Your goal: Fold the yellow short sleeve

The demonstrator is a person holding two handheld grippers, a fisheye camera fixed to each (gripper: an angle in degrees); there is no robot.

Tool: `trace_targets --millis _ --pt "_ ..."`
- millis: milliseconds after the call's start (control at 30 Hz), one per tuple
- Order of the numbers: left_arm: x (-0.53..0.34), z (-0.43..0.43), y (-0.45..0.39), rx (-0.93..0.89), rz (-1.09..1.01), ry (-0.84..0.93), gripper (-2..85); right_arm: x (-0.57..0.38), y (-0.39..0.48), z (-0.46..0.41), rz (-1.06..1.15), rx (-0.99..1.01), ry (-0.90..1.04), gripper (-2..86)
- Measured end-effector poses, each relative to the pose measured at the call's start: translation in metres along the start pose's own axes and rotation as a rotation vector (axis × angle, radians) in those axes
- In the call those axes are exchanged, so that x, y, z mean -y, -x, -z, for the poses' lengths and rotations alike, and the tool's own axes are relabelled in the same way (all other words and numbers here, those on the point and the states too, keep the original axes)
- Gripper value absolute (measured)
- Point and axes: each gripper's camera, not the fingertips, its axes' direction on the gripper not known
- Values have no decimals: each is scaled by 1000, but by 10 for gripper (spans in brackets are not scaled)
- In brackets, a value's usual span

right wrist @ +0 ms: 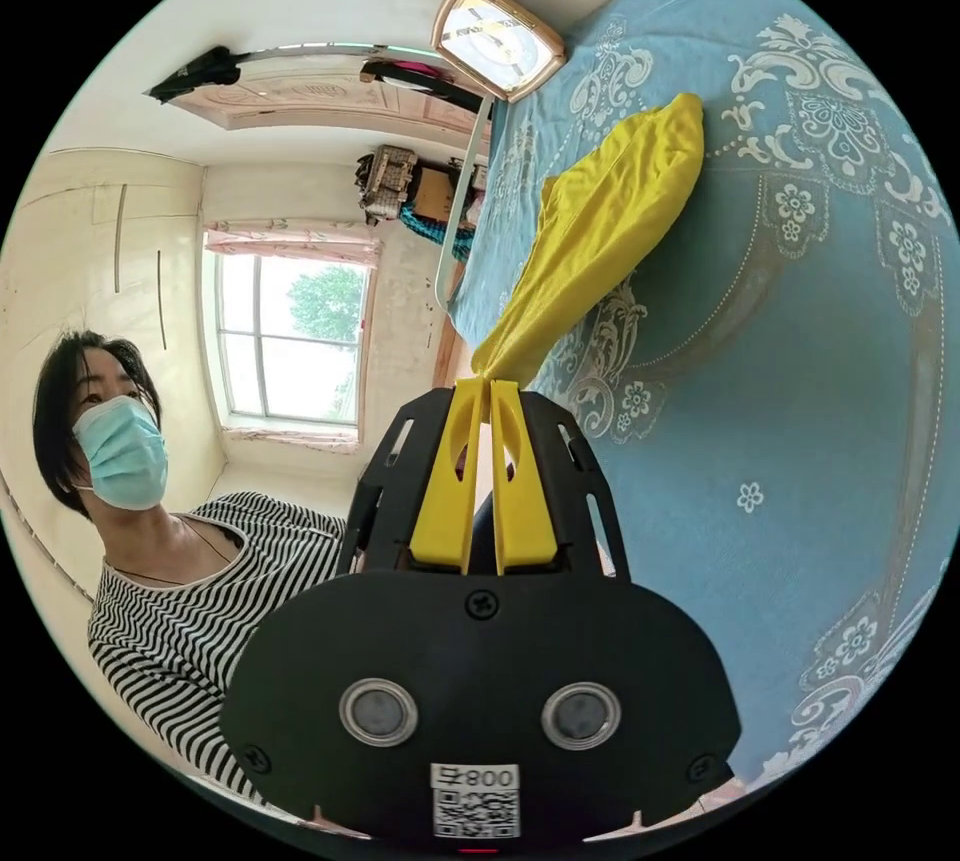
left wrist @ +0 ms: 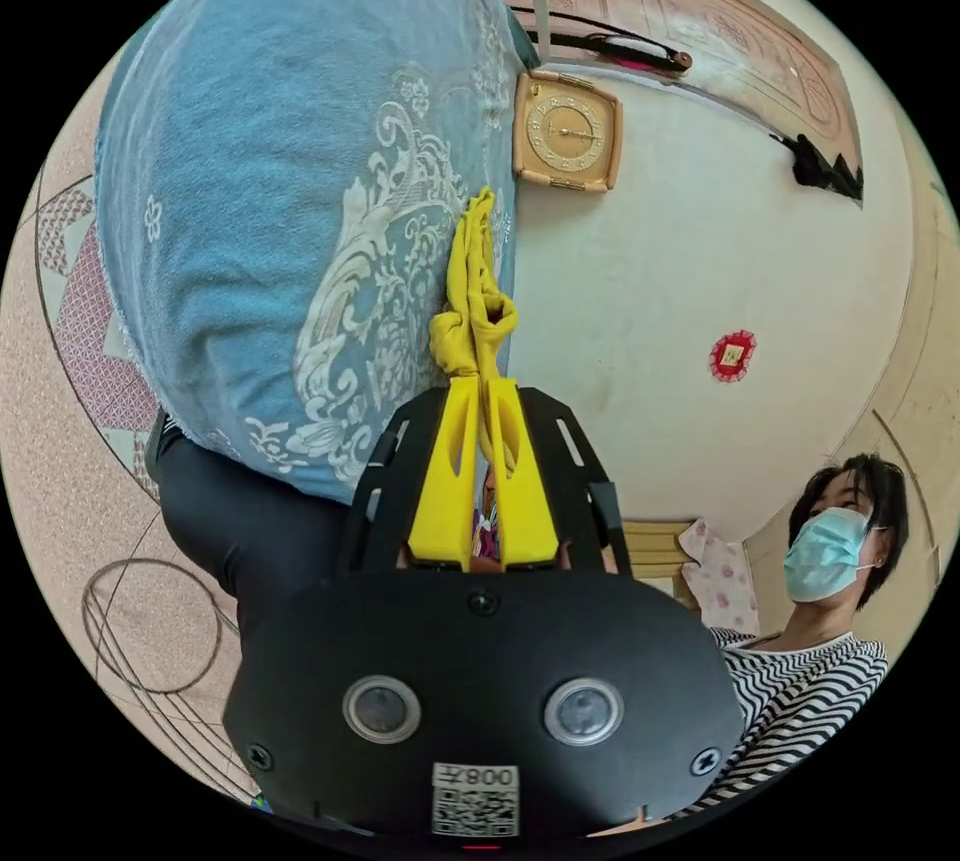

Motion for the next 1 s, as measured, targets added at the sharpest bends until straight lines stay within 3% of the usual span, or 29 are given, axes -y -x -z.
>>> trace_targets --millis 267,567,767,1000 --pt "-20 -13 -132 18 -297 120 19 -92 39 73 48 54 -59 7" --pt "-72 -96 -295 -118 -597 279 18 -229 103 191 205 144 -246 8" --pt "-103 -216 -382 -166 -716 428 16 -309 115 293 263 128 -414 7" --pt "-107 -454 -450 -87 -759 617 15 -323 68 434 165 77 -584 5"
